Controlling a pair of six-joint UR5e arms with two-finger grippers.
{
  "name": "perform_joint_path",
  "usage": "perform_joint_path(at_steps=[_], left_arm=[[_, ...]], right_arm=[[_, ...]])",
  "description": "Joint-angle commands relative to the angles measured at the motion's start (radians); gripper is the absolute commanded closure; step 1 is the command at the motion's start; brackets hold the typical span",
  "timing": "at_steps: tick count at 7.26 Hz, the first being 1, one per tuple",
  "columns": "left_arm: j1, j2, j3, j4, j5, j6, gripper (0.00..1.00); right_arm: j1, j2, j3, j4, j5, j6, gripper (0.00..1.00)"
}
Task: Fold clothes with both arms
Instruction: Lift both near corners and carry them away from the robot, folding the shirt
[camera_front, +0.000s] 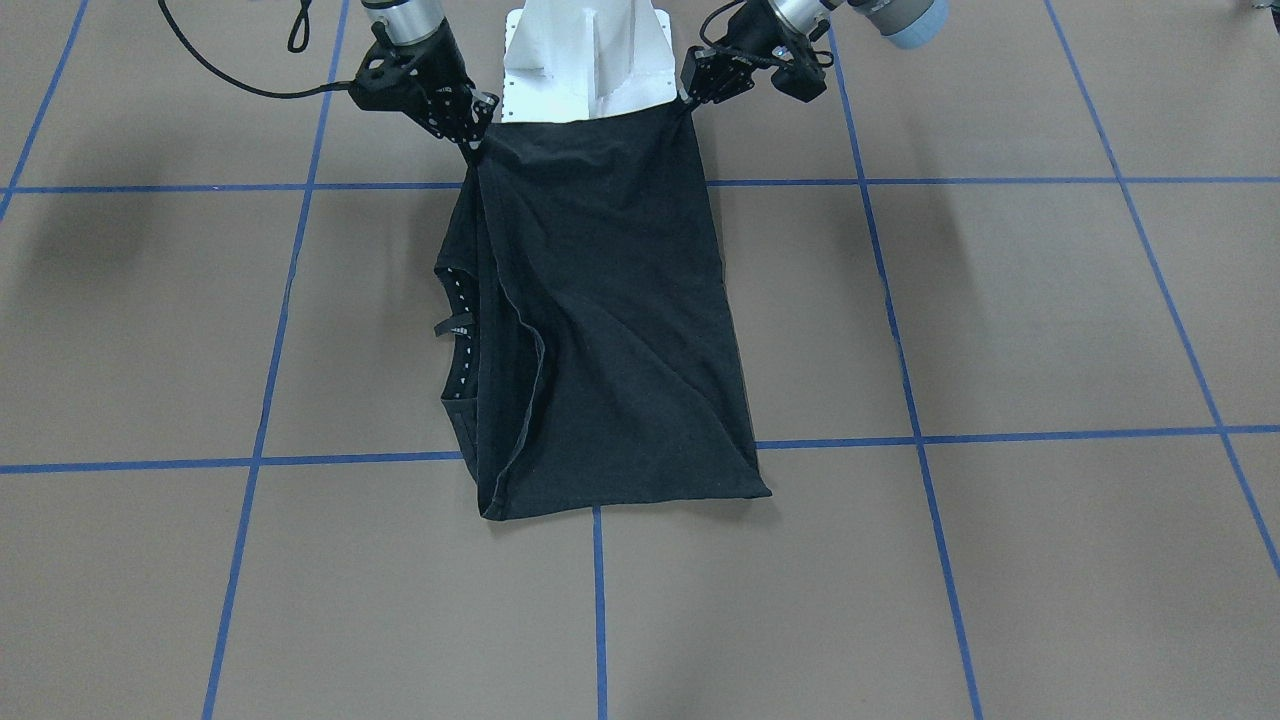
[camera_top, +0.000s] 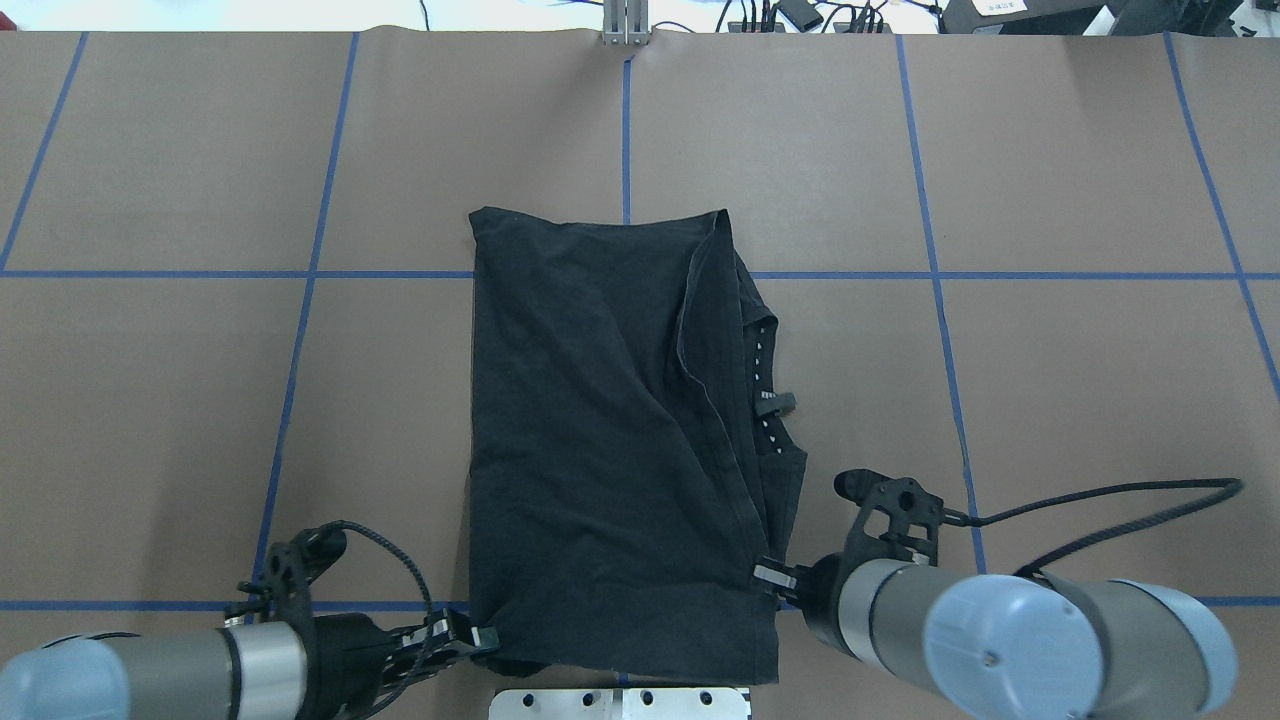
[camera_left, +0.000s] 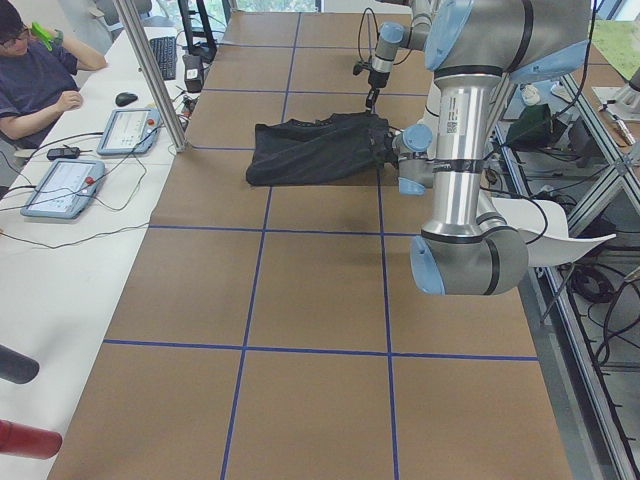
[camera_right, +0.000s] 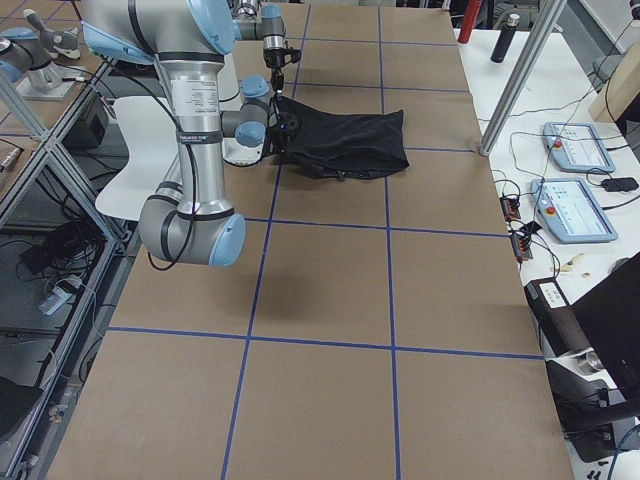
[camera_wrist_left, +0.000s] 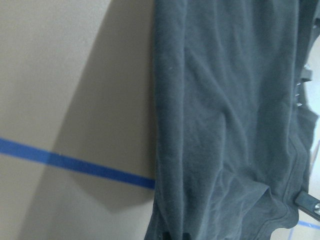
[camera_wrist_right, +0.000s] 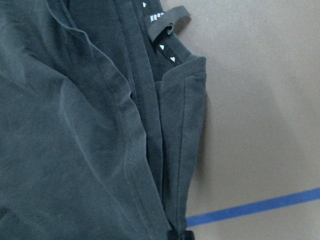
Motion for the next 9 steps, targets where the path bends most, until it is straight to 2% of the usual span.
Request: perform_joint_path(at_steps=[1,2,3,4,5,7,9], left_arm=[[0.010,0.050,-0.130,0.003,-0.037,-0.001,1.00],[0.004,0.041,-0.124,0.003,-0.073,-0.001,1.00],[-0.037,0.035,-0.121,0.032,-0.087,0.003,1.00],[-0.106,-0.013,-0.114,0.096,-0.119,0.014,1.00],[-0.186,-0.106,-0.089,0.183,-0.164,0.075,1.00],[-0.278,-0.252,-0.008,0.321,-0.179,0.142,1.00],[-0.356,-0.269,0.055,0.329,-0.182,0.224,1.00]], right_arm=[[-0.023,-0.034,0.139,-0.098,0.015,0.001,1.00],[0.024,0.027,0.124,-0.152,0.069,-0.002,1.00],[0.087,0.084,0.086,-0.185,0.083,-0.013,1.00],[0.156,0.143,0.026,-0.191,0.112,-0.039,1.00],[0.224,0.199,-0.041,-0.191,0.158,-0.045,1.00],[0.311,0.288,-0.173,-0.190,0.186,-0.099,1.00],[0.388,0.317,-0.262,-0.187,0.196,-0.148,1.00]])
